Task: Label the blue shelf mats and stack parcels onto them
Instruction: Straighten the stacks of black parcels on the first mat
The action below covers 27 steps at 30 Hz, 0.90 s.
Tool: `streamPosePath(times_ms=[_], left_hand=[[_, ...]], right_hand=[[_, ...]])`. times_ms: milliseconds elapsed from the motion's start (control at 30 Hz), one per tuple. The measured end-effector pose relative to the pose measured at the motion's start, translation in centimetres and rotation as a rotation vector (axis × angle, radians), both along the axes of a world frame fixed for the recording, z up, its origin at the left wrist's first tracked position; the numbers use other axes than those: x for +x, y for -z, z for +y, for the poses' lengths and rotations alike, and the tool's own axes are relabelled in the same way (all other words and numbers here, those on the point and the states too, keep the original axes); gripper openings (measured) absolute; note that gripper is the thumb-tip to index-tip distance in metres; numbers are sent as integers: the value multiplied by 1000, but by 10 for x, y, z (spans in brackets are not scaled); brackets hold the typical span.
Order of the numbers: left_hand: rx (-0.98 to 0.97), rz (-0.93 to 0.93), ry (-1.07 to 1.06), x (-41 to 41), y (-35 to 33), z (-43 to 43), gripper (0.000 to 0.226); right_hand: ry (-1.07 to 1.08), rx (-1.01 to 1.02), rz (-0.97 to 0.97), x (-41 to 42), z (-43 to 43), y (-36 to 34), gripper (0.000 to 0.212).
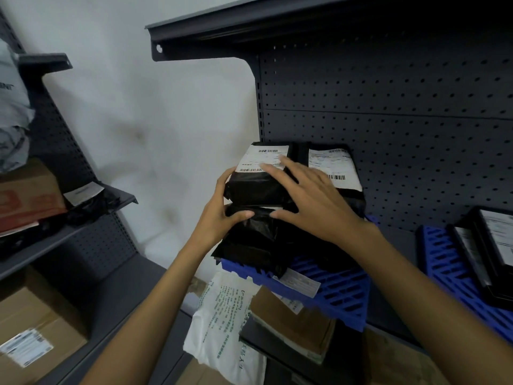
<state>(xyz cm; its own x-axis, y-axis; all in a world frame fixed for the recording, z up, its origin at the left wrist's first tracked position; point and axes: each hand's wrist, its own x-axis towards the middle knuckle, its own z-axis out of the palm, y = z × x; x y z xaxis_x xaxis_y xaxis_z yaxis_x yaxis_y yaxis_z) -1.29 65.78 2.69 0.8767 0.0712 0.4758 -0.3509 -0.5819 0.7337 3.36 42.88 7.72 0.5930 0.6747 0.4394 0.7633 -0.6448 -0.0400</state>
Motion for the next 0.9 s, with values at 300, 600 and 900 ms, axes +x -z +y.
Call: streamPosePath(times_ms=[300, 600, 900], left_hand=[[-109, -63, -206, 1, 11, -3, 86], [-219, -129, -207, -16, 10, -7, 73], [222, 65, -34, -44, 43, -12, 128]], right_hand=[[93, -168, -91, 1, 33, 8, 107], [117, -149, -116, -12, 38, 4, 107], [118, -170, -146, -19, 41, 11, 100]])
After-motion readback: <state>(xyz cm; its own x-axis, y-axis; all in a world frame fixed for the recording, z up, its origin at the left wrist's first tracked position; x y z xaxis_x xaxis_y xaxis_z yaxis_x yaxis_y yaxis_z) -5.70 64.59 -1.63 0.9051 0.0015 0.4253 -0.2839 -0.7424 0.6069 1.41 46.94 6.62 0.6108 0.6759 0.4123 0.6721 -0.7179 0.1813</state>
